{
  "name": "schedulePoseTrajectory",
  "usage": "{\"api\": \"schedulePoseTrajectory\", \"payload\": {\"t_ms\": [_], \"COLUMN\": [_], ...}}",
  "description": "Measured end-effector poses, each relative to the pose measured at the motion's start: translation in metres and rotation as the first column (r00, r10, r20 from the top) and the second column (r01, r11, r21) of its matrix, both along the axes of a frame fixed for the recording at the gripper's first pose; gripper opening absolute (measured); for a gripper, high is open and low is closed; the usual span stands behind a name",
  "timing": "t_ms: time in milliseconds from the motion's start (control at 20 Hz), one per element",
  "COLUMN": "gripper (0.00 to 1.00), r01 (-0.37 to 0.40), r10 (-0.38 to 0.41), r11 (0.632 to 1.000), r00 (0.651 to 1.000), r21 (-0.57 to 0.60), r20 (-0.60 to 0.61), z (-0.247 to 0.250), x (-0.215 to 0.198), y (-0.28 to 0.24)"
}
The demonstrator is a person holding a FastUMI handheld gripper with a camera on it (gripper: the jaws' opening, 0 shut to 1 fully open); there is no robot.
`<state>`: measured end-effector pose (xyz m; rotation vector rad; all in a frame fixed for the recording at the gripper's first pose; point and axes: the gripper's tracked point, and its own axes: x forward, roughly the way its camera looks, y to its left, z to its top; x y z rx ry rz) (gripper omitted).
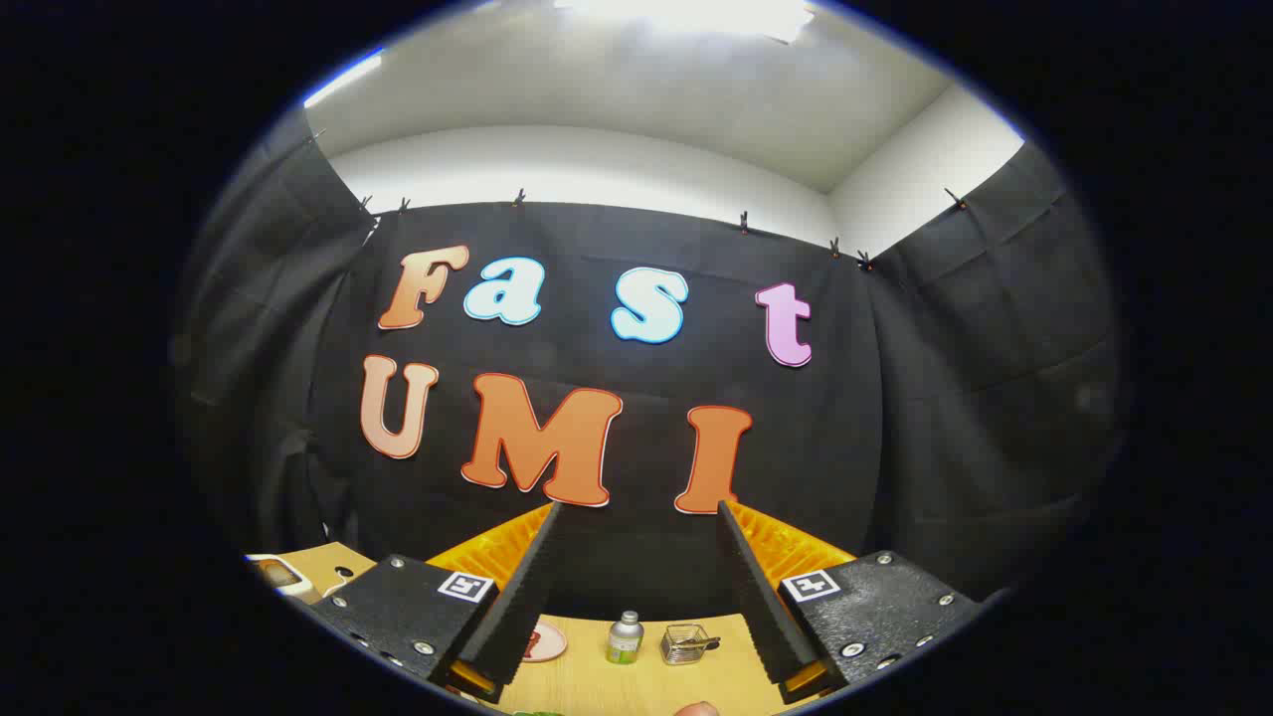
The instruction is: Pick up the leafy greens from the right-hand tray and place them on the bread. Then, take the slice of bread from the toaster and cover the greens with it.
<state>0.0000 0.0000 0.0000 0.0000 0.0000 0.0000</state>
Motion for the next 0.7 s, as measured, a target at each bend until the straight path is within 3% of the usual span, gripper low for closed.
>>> {"api": "schedulePoseTrajectory", "payload": {"t_ms": [700], "gripper": [0.90], "r01": [-0.053], "r10": [0.052], "r11": [0.998], "r00": [0.998], "r21": [-0.025], "r20": [-0.038], "z": [-0.005], "x": [-0.007], "y": [0.036]}}
